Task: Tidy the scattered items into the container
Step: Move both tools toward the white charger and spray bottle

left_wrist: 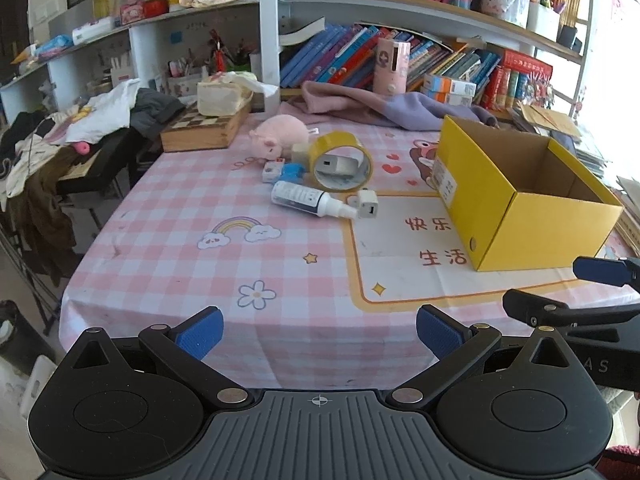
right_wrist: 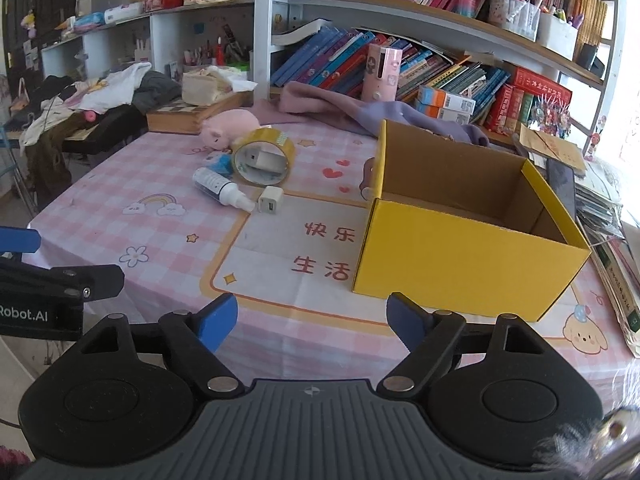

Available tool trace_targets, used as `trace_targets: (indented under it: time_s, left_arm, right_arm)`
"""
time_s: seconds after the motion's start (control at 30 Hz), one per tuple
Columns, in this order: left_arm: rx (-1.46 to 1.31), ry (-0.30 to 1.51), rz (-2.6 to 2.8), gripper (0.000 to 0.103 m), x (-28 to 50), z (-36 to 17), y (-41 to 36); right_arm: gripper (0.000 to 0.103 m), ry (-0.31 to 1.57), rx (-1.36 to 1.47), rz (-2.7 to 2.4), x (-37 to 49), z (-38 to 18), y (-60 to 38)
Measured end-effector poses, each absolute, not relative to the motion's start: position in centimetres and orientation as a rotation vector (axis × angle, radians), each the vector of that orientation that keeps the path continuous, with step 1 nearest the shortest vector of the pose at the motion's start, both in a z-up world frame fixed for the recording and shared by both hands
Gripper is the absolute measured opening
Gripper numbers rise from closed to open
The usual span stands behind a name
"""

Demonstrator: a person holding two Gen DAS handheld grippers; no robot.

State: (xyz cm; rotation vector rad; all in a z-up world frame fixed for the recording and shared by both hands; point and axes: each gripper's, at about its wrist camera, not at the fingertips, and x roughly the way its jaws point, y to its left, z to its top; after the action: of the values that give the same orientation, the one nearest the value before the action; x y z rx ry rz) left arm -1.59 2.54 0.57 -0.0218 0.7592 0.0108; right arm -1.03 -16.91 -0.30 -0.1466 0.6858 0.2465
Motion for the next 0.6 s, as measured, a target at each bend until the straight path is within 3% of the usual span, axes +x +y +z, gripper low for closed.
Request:
trace_targets:
  time_s: [0.6]
  left_arm:
    - [-0.055, 0.788, -0.001, 0.103, -1.39, -0.10, 2.87]
  right_arm:
    - [0.077, 0.684, -0.155, 0.265, -1.03, -0.14, -16.71]
